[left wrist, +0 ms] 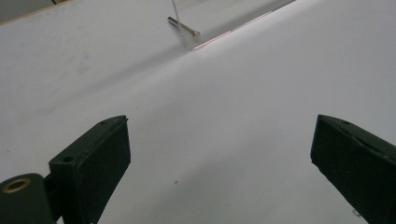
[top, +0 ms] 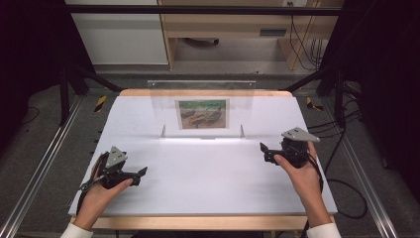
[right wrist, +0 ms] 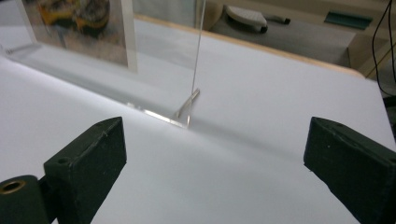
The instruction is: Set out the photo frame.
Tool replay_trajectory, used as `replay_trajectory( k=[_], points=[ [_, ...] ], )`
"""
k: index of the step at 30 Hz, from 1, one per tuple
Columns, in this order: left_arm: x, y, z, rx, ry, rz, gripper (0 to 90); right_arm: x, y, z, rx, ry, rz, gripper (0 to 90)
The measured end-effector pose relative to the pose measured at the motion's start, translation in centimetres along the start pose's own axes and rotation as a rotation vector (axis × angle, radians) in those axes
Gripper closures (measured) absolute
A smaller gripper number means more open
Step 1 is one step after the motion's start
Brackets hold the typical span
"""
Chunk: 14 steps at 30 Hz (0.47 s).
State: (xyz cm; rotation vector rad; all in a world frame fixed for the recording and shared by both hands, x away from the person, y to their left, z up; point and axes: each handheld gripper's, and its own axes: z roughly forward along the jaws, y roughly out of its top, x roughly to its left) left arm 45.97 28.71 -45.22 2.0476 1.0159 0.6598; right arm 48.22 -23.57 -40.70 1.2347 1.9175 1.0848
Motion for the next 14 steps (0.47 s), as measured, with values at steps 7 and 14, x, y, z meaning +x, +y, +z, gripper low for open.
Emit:
replay_trajectory(
  k=[7,14],
  points=[
    [0.4,-0.2,-0.1,-0.016,0.027,-0.001,5.1,0.4,-3.8,0.2,0.079,-0.029,0.006,8.1],
    [0.8,-0.4,-0.9,-0.045,0.063,-0.017,5.6,0.9,-5.8,-0.6,0.104,-0.052,-0.003,8.9]
  ],
)
